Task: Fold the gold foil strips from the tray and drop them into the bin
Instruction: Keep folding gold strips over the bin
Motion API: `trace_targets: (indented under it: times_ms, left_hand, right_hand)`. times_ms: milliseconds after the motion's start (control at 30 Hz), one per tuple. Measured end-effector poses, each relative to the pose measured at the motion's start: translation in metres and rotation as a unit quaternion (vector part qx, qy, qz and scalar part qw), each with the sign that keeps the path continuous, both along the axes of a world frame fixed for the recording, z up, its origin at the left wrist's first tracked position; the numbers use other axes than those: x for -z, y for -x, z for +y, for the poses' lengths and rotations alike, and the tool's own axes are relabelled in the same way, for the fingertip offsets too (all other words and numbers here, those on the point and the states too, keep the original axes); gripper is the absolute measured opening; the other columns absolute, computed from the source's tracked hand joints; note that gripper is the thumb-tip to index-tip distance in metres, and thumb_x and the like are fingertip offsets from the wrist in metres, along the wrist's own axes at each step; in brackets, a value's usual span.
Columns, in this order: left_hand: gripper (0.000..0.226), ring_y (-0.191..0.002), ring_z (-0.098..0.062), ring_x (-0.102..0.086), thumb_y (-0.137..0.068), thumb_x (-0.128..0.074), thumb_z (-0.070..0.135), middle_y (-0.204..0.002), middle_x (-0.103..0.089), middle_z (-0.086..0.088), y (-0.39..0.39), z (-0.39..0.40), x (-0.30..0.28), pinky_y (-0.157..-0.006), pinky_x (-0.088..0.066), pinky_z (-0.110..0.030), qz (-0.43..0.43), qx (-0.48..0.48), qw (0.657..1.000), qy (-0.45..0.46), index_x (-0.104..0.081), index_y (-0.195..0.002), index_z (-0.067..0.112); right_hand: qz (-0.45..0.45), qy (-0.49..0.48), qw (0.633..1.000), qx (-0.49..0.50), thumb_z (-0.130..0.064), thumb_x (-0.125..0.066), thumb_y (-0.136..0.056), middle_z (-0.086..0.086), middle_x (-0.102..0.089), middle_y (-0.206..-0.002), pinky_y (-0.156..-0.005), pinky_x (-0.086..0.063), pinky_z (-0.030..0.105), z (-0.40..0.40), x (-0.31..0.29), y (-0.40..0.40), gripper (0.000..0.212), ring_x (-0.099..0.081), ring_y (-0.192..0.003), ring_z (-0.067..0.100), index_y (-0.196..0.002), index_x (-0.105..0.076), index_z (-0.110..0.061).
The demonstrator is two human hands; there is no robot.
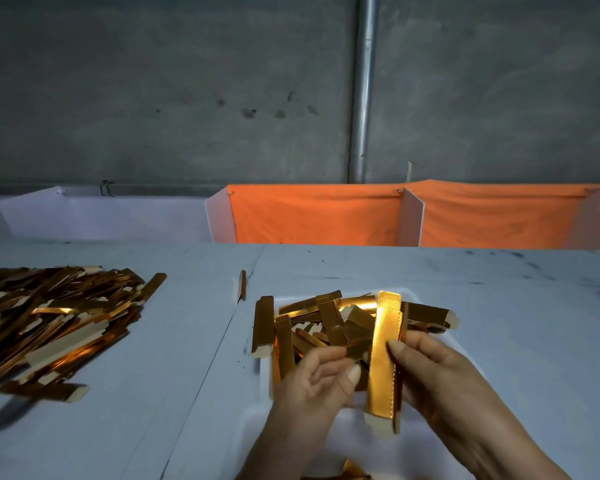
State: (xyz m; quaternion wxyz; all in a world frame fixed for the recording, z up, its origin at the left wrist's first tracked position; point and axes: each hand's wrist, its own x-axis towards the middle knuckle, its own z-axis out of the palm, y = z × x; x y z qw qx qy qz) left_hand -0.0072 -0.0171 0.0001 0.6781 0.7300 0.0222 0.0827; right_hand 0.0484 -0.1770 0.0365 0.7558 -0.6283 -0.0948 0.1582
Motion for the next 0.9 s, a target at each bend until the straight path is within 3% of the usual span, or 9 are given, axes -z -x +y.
trace_targets:
  times_ms: [100, 233, 333, 433, 533, 633, 733, 833, 900]
  left_hand:
    - [0.053, -0.107, -0.009, -0.063, -0.073, -0.073, 0.037, -0.115, -0.067, 0.008, 0.002, -0.006, 0.001, -0.089, -0.054, -0.034, 0.025, 0.072, 0.997, 0.022, -0.052, -0.121, 0.032]
    - [0.051, -0.111, -0.01, -0.061, -0.079, -0.064, 0.029, -0.116, -0.066, 0.007, 0.005, -0.017, 0.0, -0.098, -0.048, -0.041, 0.04, 0.082, 0.995, -0.04, -0.049, -0.127, 0.039]
    - [0.049, -0.116, -0.007, -0.057, -0.088, -0.055, 0.03, -0.122, -0.063, 0.01, 0.006, -0.016, -0.007, -0.103, -0.044, -0.037, 0.04, 0.092, 0.993, -0.063, -0.043, -0.133, 0.045]
    - [0.047, -0.118, 0.001, -0.052, -0.096, -0.049, 0.022, -0.124, -0.059, 0.02, 0.006, -0.013, -0.009, -0.105, -0.039, -0.029, 0.046, 0.106, 0.991, -0.074, -0.037, -0.133, 0.049]
    - [0.052, -0.126, -0.009, -0.047, -0.097, -0.046, 0.016, -0.138, -0.051, 0.007, 0.004, -0.014, -0.008, -0.111, -0.035, -0.038, 0.065, 0.11, 0.988, -0.092, -0.032, -0.142, 0.039]
    - [0.048, -0.112, -0.009, -0.057, -0.098, -0.044, 0.022, -0.127, -0.056, 0.004, 0.003, -0.016, -0.011, -0.103, -0.044, -0.035, 0.079, 0.106, 0.988, -0.077, -0.034, -0.139, 0.044]
    - [0.048, -0.104, -0.003, -0.059, -0.087, -0.053, 0.049, -0.108, -0.062, 0.016, 0.002, -0.017, -0.011, -0.091, -0.047, -0.024, 0.064, 0.129, 0.988, -0.047, -0.043, -0.134, 0.048]
    - [0.059, -0.119, -0.006, -0.054, -0.075, -0.068, 0.056, -0.121, -0.063, 0.014, 0.003, -0.02, -0.004, -0.104, -0.041, -0.035, 0.027, 0.157, 0.987, -0.034, -0.049, -0.13, 0.047]
    - [0.05, -0.118, -0.01, -0.056, -0.077, -0.07, 0.05, -0.121, -0.064, 0.01, 0.003, -0.02, -0.002, -0.105, -0.04, -0.04, 0.012, 0.151, 0.988, -0.038, -0.053, -0.124, 0.048]
  right_hand:
    - [0.022, 0.005, 1.0, 0.004, -0.01, -0.056, -0.092, 0.021, -0.071, -0.088, -0.075, -0.056, 0.039, 0.002, 0.007, 0.007, 0.018, -0.068, -0.08, 0.029, -0.093, -0.073, -0.005]
    - [-0.023, 0.119, 0.992, 0.013, -0.024, -0.059, -0.091, 0.004, -0.074, -0.085, -0.083, -0.053, 0.039, -0.004, 0.015, 0.008, 0.019, -0.069, -0.091, 0.023, -0.086, -0.077, -0.028]
    - [-0.002, 0.085, 0.996, -0.015, -0.032, -0.062, -0.085, 0.007, -0.073, -0.092, -0.064, -0.047, 0.028, -0.012, 0.012, 0.009, 0.017, -0.066, -0.089, 0.02, -0.094, -0.077, -0.028]
    - [0.076, -0.051, 0.992, -0.081, -0.02, -0.065, -0.075, 0.017, -0.066, -0.082, -0.044, -0.044, 0.021, -0.018, 0.013, 0.003, 0.032, -0.059, -0.065, 0.018, -0.105, -0.074, -0.012]
    - [0.092, -0.086, 0.987, -0.096, -0.007, -0.066, -0.071, 0.014, -0.061, -0.075, -0.04, -0.046, 0.02, -0.021, 0.015, -0.002, 0.035, -0.057, -0.057, 0.015, -0.104, -0.075, -0.009]
    - [0.065, -0.072, 0.989, -0.114, -0.007, -0.068, -0.069, 0.013, -0.063, -0.079, -0.043, -0.045, 0.02, -0.021, 0.015, -0.001, 0.037, -0.058, -0.06, 0.015, -0.105, -0.074, -0.012]
    - [0.038, -0.072, 0.99, -0.116, -0.009, -0.068, -0.068, 0.013, -0.066, -0.084, -0.047, -0.046, 0.021, -0.021, 0.016, -0.001, 0.039, -0.059, -0.063, 0.016, -0.107, -0.073, -0.011]
    - [0.048, -0.074, 0.99, -0.107, -0.009, -0.068, -0.067, 0.023, -0.063, -0.095, -0.069, -0.048, 0.036, -0.02, 0.018, -0.001, 0.038, -0.056, -0.084, 0.032, -0.105, -0.073, -0.007]
    - [0.047, -0.073, 0.99, -0.108, -0.006, -0.068, -0.067, 0.023, -0.062, -0.092, -0.073, -0.048, 0.04, -0.018, 0.017, 0.001, 0.039, -0.056, -0.083, 0.033, -0.106, -0.071, -0.003]
